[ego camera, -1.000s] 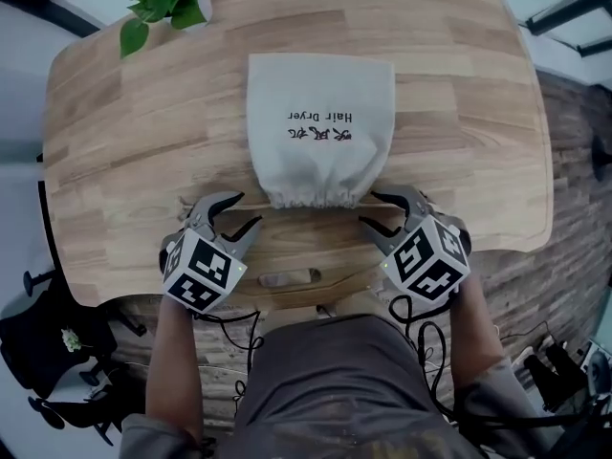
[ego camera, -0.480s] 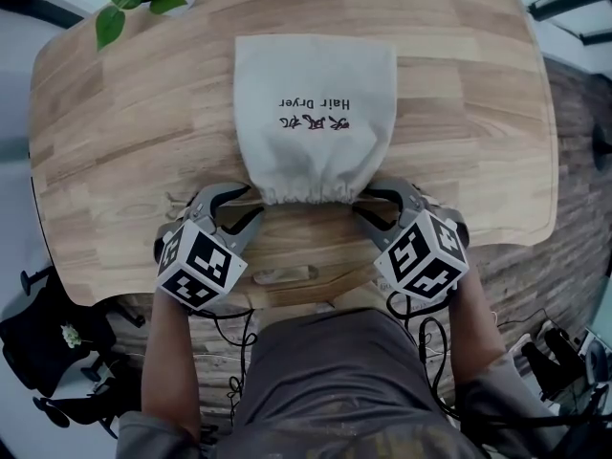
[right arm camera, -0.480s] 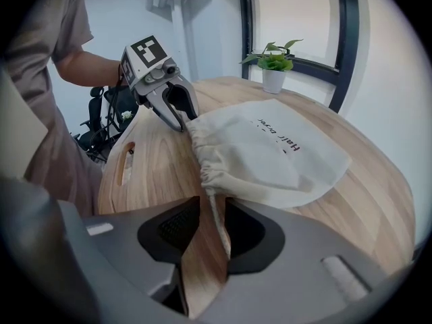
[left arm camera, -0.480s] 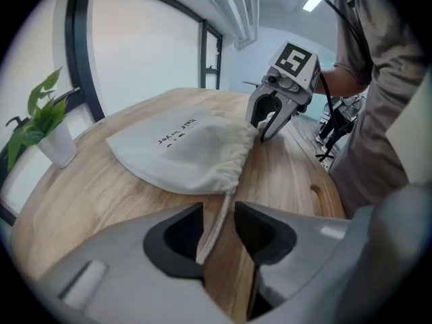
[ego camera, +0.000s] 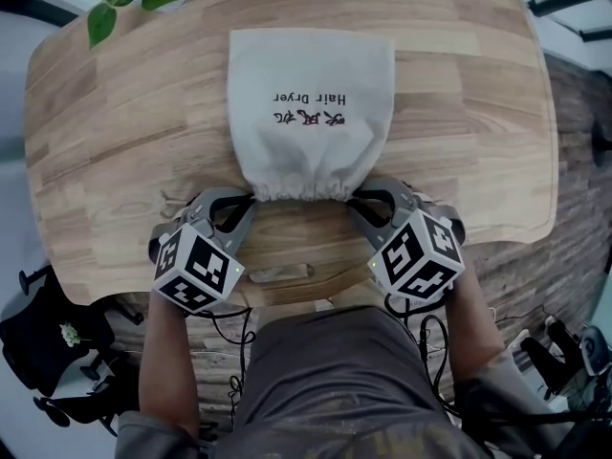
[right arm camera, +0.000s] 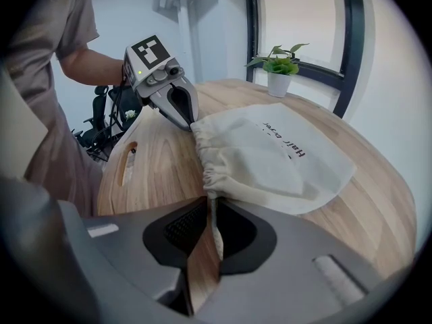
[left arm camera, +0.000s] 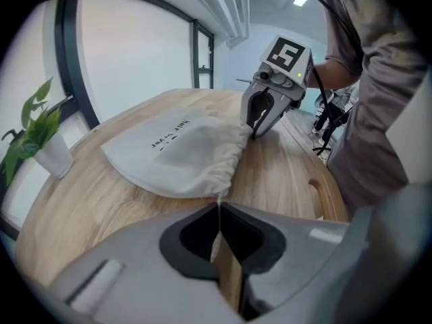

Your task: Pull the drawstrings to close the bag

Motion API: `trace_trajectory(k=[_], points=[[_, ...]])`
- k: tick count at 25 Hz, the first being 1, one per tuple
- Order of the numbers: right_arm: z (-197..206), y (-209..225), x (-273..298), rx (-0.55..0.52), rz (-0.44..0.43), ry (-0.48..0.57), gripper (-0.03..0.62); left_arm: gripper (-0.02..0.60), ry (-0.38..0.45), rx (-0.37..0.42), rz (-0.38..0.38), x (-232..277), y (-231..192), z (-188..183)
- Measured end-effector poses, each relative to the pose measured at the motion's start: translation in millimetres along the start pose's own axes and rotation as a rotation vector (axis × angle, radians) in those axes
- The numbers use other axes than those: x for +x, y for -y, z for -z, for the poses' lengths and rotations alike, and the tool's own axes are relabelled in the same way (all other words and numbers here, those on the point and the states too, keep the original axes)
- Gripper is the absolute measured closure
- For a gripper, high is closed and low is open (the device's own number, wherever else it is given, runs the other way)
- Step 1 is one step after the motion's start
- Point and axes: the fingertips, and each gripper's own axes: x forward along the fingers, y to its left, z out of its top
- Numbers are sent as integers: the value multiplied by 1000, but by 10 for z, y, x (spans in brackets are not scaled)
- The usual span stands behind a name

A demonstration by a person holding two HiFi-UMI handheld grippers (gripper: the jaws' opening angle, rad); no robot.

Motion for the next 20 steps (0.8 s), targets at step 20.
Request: trace_trajectory(k=[20], points=[[141,82,-86,84,25,0,559,577,-13,-117,-13,-34,-104,52]])
